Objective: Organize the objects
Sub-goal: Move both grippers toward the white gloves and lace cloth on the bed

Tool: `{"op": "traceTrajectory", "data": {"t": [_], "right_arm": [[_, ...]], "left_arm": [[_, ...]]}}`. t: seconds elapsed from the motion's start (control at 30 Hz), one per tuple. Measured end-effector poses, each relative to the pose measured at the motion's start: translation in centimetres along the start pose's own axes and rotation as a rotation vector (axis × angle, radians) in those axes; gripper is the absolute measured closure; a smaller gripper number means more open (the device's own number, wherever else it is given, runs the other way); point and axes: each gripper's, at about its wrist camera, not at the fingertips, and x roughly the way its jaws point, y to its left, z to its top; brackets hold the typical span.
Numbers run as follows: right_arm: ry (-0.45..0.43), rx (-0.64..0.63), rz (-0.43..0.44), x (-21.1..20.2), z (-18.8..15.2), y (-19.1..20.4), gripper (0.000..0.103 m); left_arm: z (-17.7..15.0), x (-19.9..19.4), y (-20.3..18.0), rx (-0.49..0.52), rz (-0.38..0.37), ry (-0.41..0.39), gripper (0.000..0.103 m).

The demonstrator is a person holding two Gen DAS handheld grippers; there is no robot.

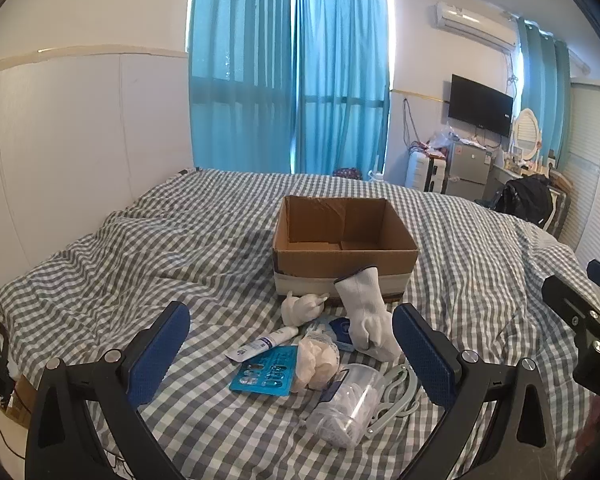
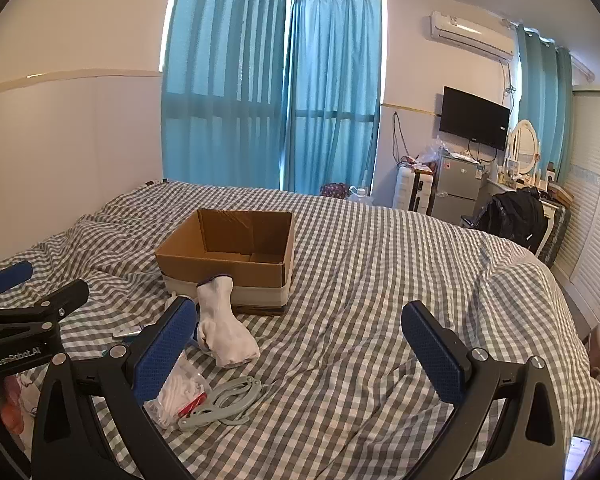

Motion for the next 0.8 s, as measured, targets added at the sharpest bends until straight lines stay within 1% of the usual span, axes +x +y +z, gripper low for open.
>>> {"op": "traceTrajectory", "data": {"t": [0.17, 0.3, 0.8], "right_arm": [[-0.002, -0.003, 0.017, -0.18, 0.11, 0.10, 0.000], [-0.022, -0.016, 0.007, -0.60, 0.21, 0.16, 0.000], [-0.011, -0.004, 0.053, -0.71, -0.22, 0.23, 0.000]], "left_arm": [[0.22, -0.14, 0.12, -0.006, 0.004, -0.002, 0.000], [0.41, -0.31, 0.11, -0.004, 0.005, -0.007, 0.000], [0.51, -0.47, 0.24, 0.005, 0.021, -0.004, 0.000]]}}
